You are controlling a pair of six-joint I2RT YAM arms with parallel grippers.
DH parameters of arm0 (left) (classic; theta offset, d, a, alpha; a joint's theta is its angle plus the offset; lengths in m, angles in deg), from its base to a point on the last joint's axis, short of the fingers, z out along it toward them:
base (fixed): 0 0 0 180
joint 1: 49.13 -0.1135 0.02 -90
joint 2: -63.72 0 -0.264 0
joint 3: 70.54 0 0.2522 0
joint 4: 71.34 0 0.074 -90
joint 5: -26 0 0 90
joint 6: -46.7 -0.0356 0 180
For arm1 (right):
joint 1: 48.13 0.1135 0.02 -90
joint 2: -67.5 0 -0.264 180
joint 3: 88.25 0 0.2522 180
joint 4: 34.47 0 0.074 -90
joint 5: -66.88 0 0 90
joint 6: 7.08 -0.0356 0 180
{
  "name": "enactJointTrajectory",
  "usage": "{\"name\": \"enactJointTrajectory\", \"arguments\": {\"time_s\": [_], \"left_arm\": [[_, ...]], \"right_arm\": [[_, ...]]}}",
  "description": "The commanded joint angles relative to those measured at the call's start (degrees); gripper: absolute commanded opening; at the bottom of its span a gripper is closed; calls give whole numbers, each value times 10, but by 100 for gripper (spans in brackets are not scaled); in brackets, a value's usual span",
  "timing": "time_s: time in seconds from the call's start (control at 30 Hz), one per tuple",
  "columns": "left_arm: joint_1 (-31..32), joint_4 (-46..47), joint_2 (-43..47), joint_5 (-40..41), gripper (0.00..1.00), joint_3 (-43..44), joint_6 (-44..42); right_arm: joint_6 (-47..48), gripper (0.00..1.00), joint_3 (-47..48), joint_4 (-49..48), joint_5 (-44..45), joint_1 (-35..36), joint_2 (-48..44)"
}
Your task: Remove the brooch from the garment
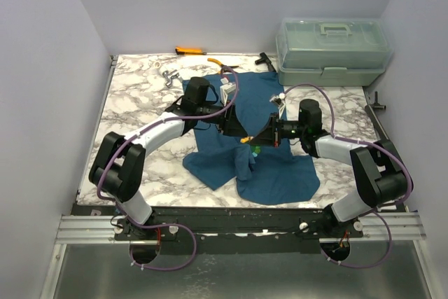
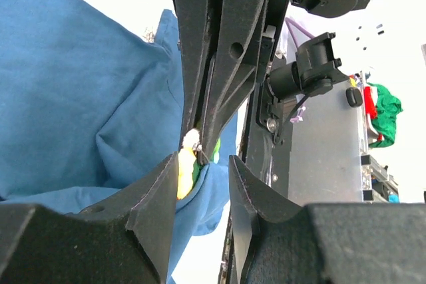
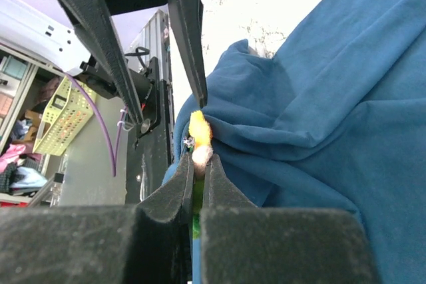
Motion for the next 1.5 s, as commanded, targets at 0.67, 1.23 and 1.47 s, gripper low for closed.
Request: {"name": "enactJointTrajectory", "arguments": {"time_s": [0.67, 1.23, 1.47], "left_arm": [[35, 20, -32, 46, 32, -3, 45], [33, -12, -35, 34, 10, 3, 29], [20, -30, -36, 11, 2, 3, 29]], "right_arm": [[-66, 0, -6, -53, 17, 3, -1], [-37, 1, -11, -37, 33, 3, -25], [-35, 1, -12, -40, 31, 3, -27]]}}
